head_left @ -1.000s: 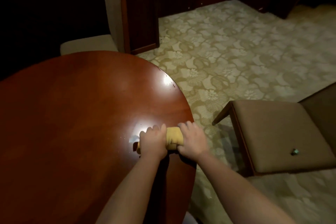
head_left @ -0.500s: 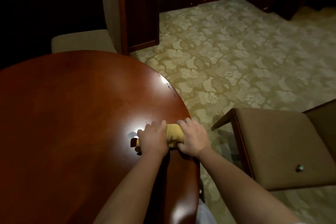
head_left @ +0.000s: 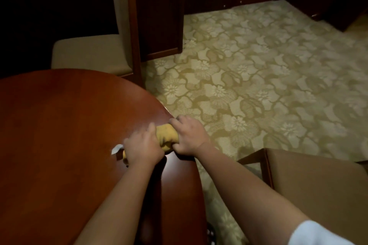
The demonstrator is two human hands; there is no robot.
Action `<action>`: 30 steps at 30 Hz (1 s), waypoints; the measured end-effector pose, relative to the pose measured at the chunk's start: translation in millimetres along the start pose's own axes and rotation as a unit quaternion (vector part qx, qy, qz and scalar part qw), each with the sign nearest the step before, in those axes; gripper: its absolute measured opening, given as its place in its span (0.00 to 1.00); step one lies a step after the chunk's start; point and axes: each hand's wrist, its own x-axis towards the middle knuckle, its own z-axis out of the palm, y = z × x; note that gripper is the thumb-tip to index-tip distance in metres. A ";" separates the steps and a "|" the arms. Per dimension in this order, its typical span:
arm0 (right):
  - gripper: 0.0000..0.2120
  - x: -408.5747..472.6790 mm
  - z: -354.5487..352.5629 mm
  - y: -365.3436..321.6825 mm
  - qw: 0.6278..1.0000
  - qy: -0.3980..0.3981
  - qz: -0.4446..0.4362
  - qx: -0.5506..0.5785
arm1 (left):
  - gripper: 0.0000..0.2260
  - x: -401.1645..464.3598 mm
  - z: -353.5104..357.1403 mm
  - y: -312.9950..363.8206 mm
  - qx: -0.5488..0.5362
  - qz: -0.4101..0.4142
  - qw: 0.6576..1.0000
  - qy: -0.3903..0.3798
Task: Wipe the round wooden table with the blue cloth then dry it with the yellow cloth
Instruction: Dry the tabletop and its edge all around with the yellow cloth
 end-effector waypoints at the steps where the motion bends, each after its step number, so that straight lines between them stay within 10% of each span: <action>1: 0.27 5.2 0.7 2.1 1.000 0.001 -0.003 0.000 | 0.17 4.6 0.5 0.3 -0.006 -0.007 1.000 -0.001; 30: 0.26 -76.4 0.9 -46.5 0.997 0.013 0.011 -0.080 | 0.17 -82.8 3.8 -14.2 0.011 0.018 0.999 -0.025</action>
